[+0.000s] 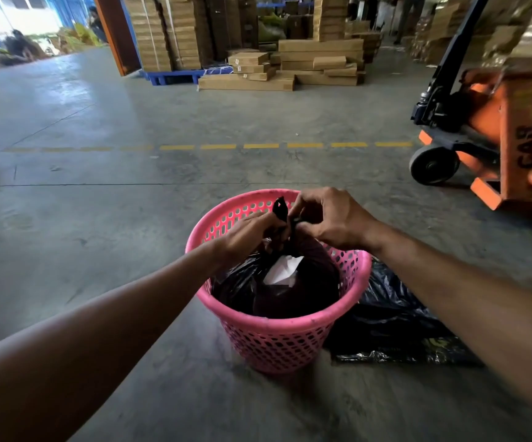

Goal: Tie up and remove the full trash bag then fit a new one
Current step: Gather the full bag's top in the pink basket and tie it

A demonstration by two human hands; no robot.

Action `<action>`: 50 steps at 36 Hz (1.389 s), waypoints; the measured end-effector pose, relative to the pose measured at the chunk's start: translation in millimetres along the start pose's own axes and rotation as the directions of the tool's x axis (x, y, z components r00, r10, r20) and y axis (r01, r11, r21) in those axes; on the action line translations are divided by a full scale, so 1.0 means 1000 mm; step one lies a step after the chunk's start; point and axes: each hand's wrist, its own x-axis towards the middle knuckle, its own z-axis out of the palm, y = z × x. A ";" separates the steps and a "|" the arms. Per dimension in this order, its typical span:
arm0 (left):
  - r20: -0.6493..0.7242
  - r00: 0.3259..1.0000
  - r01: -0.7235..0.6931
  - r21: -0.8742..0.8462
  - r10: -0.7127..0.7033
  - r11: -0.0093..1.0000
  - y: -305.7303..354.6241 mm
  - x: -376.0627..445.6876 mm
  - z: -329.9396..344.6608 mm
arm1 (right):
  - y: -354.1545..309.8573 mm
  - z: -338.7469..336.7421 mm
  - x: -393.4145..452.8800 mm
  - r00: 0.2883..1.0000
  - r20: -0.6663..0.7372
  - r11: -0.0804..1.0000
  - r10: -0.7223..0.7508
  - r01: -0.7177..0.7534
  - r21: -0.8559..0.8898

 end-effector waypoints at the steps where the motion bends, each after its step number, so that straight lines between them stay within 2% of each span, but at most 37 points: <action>1: 0.020 0.999 0.026 -0.009 -0.026 1.000 0.001 0.000 -0.001 | 0.001 -0.002 0.001 0.999 -0.042 1.000 0.008 -0.008 0.002; 3: 0.057 0.995 0.089 -0.078 -0.085 0.993 0.005 0.002 -0.006 | 0.003 -0.008 0.003 0.996 -0.080 1.000 0.029 -0.030 -0.010; 5: 0.091 0.986 0.153 -0.139 -0.141 0.978 0.008 0.002 -0.013 | 0.004 -0.012 0.003 0.997 -0.062 0.999 0.052 -0.053 -0.009; 8: 0.039 0.977 0.213 -0.188 -0.210 0.959 0.006 0.002 -0.020 | 0.009 -0.010 -0.002 0.997 0.012 0.995 0.074 -0.075 0.069; 12: 0.015 0.958 0.273 -0.346 -0.286 0.898 0.001 0.001 -0.017 | 0.012 0.014 -0.014 0.994 0.057 0.989 0.094 -0.100 0.107; 15: 0.022 0.953 0.281 -0.441 -0.303 0.852 0.003 0.000 -0.012 | 0.014 0.036 -0.023 0.995 0.005 0.991 0.099 -0.099 0.085; 17: 0.016 0.955 0.274 -0.440 -0.297 0.856 0.005 0.000 -0.012 | 0.014 0.042 -0.024 0.993 -0.038 0.990 0.112 -0.108 0.085; 20: -0.042 0.969 0.224 -0.275 -0.244 0.935 0.013 0.000 -0.015 | 0.011 0.042 -0.022 0.992 -0.037 0.993 0.118 -0.117 0.031; 22: -0.077 0.986 0.149 -0.023 -0.150 0.989 0.024 -0.001 -0.016 | 0.011 0.040 -0.022 0.993 -0.011 0.993 0.118 -0.118 0.011; 23: -0.068 0.993 0.102 0.153 -0.092 0.983 0.031 -0.003 -0.016 | 0.012 0.040 -0.022 0.993 -0.003 0.993 0.120 -0.120 0.015; 24: -0.029 0.999 0.048 0.340 -0.040 0.939 0.039 -0.005 -0.017 | 0.012 0.039 -0.022 0.992 -0.002 0.992 0.125 -0.125 0.015; 26: 0.094 0.996 -0.064 0.641 0.004 0.765 0.051 -0.010 -0.019 | 0.014 0.039 -0.022 0.991 -0.011 0.991 0.130 -0.130 0.011; 29: 0.161 0.987 -0.155 0.860 0.031 0.486 0.061 -0.013 -0.018 | 0.011 0.039 -0.021 0.991 -0.071 0.994 0.112 -0.111 0.008; 31: 0.179 0.980 -0.199 0.905 0.087 0.376 0.064 -0.012 -0.017 | 0.009 0.040 -0.022 0.991 -0.121 0.998 0.053 -0.056 -0.021; 35: 0.222 0.957 -0.272 0.910 0.189 0.312 0.064 -0.012 -0.015 | 0.002 0.041 -0.022 0.986 -0.117 0.991 -0.118 0.108 -0.084; 37: 0.241 0.943 -0.307 0.893 0.228 0.329 0.061 -0.012 -0.014 | -0.002 0.043 -0.022 0.976 -0.085 0.973 -0.202 0.190 -0.128; 41: 0.242 0.928 -0.349 0.834 0.284 0.427 0.055 -0.013 -0.019 | -0.004 0.044 -0.020 0.932 -0.101 0.922 -0.348 0.321 -0.215; 43: 0.219 0.935 -0.334 0.806 0.277 0.489 0.048 -0.013 -0.025 | -0.002 0.038 -0.017 0.930 -0.127 0.923 -0.346 0.312 -0.226; 45: 0.183 0.945 -0.306 0.784 0.271 0.539 0.041 -0.013 -0.032 | 0.001 0.027 -0.016 0.949 -0.173 0.952 -0.264 0.228 -0.202; 47: 0.127 0.942 -0.283 0.799 0.311 0.531 0.034 -0.011 -0.036 | 0.007 0.017 -0.017 0.965 -0.187 0.970 -0.184 0.147 -0.194; 50: 0.044 0.944 -0.222 0.817 0.326 0.532 0.020 -0.008 -0.037 | 0.017 0.010 -0.020 0.987 -0.114 0.967 -0.111 0.080 -0.243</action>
